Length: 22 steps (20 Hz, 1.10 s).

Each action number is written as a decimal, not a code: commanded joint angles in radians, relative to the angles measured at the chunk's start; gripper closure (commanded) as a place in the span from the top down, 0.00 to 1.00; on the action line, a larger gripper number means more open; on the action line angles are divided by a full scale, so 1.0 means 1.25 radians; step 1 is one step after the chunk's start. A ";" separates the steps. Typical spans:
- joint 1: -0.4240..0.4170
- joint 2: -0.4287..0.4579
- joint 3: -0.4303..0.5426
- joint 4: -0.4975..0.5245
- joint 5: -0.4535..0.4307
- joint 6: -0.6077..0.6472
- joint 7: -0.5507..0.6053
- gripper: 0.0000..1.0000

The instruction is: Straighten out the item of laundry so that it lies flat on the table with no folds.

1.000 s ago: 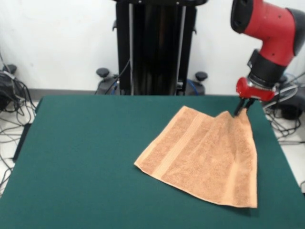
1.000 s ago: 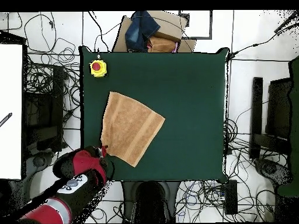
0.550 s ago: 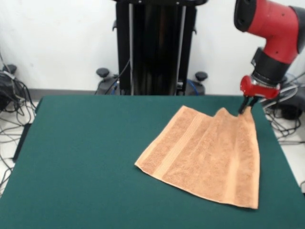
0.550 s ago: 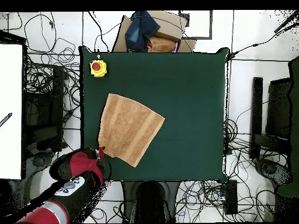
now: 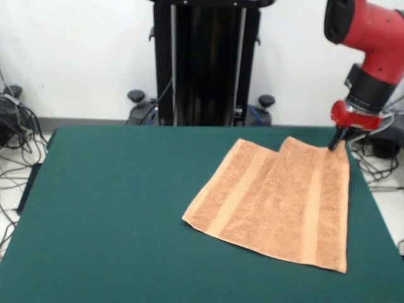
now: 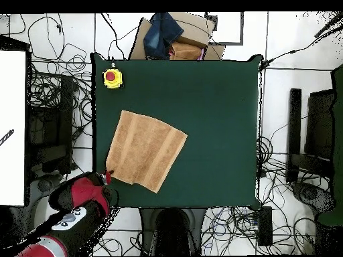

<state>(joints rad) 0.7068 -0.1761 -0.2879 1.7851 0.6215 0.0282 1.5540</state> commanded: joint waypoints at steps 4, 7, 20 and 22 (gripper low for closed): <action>0.005 0.069 0.049 -0.062 0.076 0.093 0.232 0.00; 0.012 0.072 0.043 -0.066 0.082 0.100 0.230 0.00; 0.043 0.082 0.012 -0.132 0.125 0.195 0.273 0.00; 0.047 0.095 0.000 -0.166 0.132 0.225 0.287 0.00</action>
<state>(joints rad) 0.7462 -0.1024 -0.3030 1.7180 0.7119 0.1164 1.5540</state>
